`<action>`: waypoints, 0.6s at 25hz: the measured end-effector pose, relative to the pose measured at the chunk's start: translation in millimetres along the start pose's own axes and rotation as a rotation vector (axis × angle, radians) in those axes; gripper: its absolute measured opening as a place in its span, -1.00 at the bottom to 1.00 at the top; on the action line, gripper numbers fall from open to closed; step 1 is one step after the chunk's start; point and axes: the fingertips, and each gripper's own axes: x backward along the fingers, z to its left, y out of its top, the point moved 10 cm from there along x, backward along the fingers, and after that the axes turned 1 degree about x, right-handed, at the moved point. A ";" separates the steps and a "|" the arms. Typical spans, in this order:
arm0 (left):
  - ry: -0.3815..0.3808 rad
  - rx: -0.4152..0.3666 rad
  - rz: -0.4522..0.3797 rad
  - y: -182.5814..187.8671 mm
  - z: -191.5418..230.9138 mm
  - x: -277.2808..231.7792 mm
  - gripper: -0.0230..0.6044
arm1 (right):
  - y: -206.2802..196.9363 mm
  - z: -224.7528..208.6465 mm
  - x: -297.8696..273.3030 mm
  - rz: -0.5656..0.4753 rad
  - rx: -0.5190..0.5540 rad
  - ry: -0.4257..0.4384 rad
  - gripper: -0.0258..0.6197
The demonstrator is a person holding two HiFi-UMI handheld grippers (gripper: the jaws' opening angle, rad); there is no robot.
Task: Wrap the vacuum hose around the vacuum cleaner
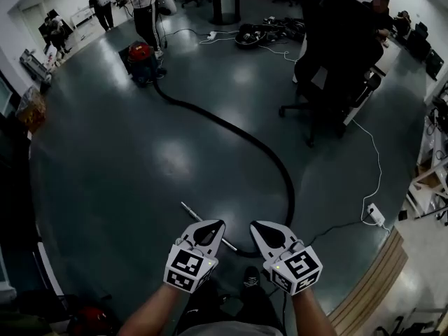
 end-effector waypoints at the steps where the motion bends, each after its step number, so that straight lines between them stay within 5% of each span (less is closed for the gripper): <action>1: -0.016 -0.006 0.017 -8.7 8.5 -4.1 -0.91 | -7.9 -0.3 -6.9 0.011 -0.007 -0.018 -0.91; 8: -0.089 -0.031 0.124 -88.9 55.6 -60.4 -0.91 | -83.2 -26.6 -52.1 0.082 -0.066 -0.109 -0.91; 15: -0.096 -0.019 0.218 -223.3 84.9 -129.4 -0.91 | -212.7 -59.0 -99.4 0.180 -0.079 -0.118 -0.91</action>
